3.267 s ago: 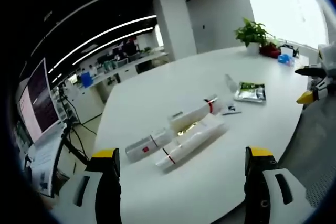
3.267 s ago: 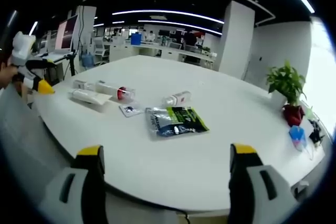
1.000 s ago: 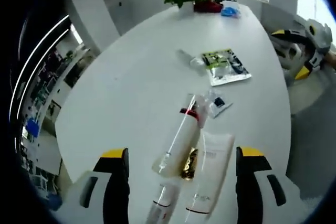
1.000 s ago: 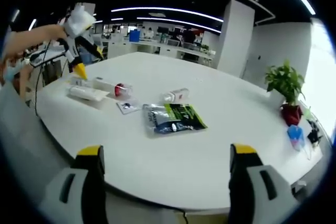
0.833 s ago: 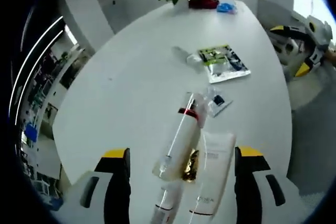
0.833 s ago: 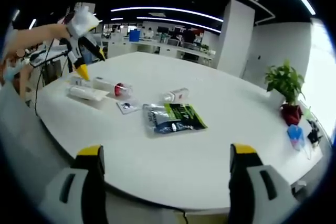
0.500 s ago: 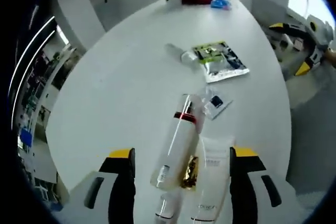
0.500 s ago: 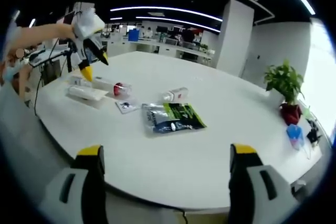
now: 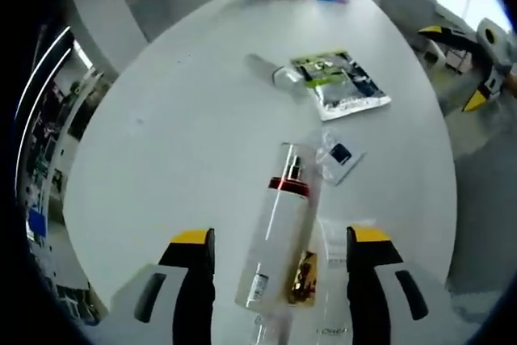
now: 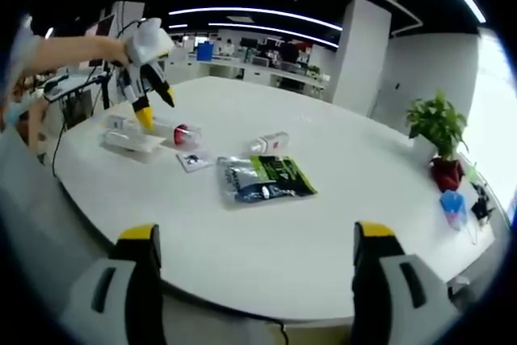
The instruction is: Arrange the skincare products in the storage area until every visible bottle or jar stands upright without overlapping.
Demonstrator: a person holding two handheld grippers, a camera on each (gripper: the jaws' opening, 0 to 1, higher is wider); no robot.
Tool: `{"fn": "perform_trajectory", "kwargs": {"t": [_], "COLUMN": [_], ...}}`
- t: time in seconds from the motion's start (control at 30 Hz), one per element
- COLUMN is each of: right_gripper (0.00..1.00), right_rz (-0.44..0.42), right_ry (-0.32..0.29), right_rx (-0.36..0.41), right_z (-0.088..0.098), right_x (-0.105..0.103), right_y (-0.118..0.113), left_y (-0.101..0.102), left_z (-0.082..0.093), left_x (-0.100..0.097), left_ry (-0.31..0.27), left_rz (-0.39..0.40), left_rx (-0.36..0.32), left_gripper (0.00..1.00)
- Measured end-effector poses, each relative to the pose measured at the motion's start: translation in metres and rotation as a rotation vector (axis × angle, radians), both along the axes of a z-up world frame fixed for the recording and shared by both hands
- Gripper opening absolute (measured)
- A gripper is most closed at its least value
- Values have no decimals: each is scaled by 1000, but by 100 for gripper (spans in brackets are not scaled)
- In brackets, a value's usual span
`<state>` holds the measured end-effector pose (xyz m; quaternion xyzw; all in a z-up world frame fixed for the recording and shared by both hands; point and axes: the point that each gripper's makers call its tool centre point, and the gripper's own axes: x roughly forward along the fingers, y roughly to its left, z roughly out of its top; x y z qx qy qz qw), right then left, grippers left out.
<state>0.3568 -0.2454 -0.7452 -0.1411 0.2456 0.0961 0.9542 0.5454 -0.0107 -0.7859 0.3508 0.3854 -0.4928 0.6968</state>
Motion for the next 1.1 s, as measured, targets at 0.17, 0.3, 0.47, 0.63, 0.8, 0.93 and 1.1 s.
{"fn": "perform_trajectory", "kwargs": {"t": [0.17, 0.3, 0.47, 0.63, 0.8, 0.93, 1.1], "right_gripper": [99, 99, 99, 99, 99, 99, 99], "right_rz": [-2, -3, -4, -2, -5, -8, -8], "right_ry": [9, 11, 16, 17, 22, 24, 24], "right_rx": [-4, -6, -9, -8, -10, -10, -10], "right_z": [-1, -2, -3, -3, -4, -4, -4], "right_x": [0, -1, -1, -1, -1, -1, -1], "right_y": [0, -1, -1, -1, -2, -2, -2], "left_y": [-1, -2, -4, -6, -9, -14, -14], "left_z": [-6, -14, -22, -26, -29, -31, -36], "left_x": [2, 6, 6, 9, 9, 6, 8], "left_ry": [14, 38, 56, 70, 87, 96, 107], "left_rz": [-3, -11, -26, -25, -37, -42, -50], "left_rx": [17, 26, 39, 38, 34, 32, 48], "left_gripper": [61, 57, 55, 53, 46, 42, 38]}}
